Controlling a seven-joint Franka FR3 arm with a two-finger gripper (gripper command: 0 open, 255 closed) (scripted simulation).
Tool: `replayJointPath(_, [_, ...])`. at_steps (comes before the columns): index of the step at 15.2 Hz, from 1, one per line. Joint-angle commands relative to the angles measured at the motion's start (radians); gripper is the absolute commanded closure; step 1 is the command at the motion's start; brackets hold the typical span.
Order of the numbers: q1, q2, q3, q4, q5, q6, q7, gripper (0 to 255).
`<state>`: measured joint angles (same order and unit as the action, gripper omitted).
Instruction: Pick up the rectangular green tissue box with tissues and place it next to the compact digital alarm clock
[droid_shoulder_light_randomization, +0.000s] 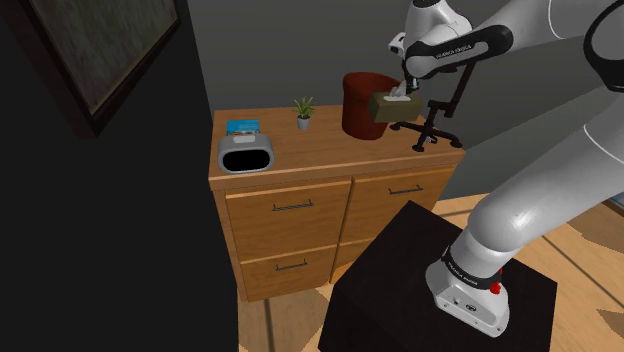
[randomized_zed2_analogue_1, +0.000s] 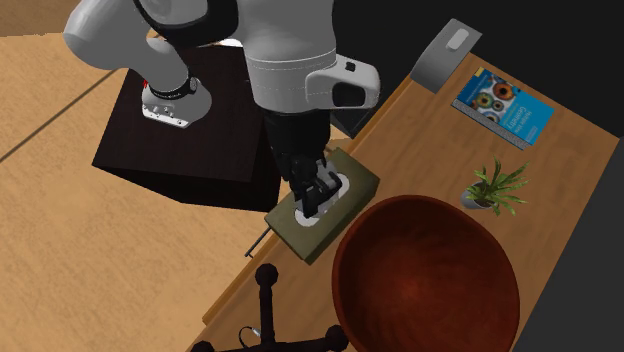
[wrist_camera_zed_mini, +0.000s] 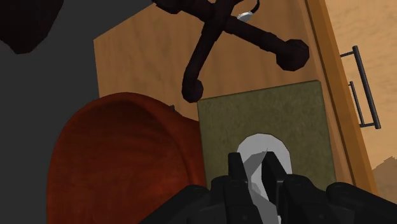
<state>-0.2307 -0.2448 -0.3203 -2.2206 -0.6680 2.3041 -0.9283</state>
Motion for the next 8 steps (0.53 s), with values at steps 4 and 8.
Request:
replayJointPath(4, [0.009,-0.020,0.006,0.051,0.025,-0.060,-0.036,255])
replayJointPath(8, [0.013,-0.027,0.010,0.085,0.040,-0.098,-0.058,255])
